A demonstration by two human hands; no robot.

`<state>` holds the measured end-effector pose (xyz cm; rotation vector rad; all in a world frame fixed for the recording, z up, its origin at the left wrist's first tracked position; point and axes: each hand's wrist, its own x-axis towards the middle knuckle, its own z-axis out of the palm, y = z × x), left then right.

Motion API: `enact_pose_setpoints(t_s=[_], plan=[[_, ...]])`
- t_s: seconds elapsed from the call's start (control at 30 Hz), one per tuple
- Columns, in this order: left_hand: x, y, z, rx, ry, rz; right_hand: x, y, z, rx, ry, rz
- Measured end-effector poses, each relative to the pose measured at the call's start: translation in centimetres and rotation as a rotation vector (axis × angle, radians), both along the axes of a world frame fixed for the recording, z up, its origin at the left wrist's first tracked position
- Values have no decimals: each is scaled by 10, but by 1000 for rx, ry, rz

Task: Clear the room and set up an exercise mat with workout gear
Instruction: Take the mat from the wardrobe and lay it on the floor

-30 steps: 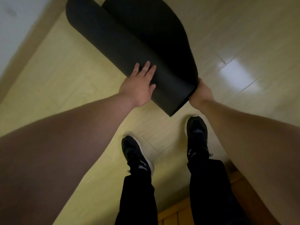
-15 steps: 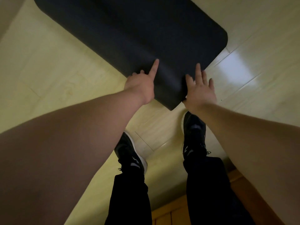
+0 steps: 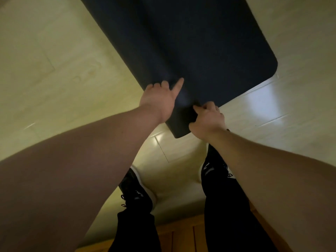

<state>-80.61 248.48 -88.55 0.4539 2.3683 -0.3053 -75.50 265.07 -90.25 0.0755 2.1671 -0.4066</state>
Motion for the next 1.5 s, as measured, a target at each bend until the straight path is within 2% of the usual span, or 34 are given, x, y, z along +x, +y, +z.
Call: enact_pose_setpoints(t_s=[0.1,0.2,0.27,0.37,0.47,0.57,0.67,0.77,0.83,0.93,1.07,1.2,1.33,1.5], plan=[[21,-28,-2,-94,-44,28,12,-34,0,-52,45,61],[47,-56,-1,-57,55,-20,27,-70,2,-150,-36,-71],[63,-77,-3,-29,54,-29,36,-90,1,-150,0,-142],[83,-109,-7,8,-33,107,44,-123,-1,-133,-34,-161],[100,-133,-6,-35,-65,134,48,-153,1,-23,-28,-58],[117,-162,-3,-103,-41,124,55,-178,2,-23,21,35],[136,-188,5,-129,14,23,63,-198,1,-105,-78,-118],[147,-215,13,-153,-103,-66,72,-222,4,-92,-113,-183],[149,-236,20,-148,-193,-17,79,-243,8,-61,-188,-169],[157,-266,20,-107,-231,37,98,-271,15,-28,-208,-131],[171,-299,19,-129,-166,6,134,-303,9,-149,-159,-221],[199,-325,10,-120,-119,-47,154,-341,-1,-94,-189,-135],[215,-354,-4,-127,-114,114,168,-370,1,-132,-231,-67],[229,-394,1,-209,-64,10,186,-411,3,-89,-314,-55]])
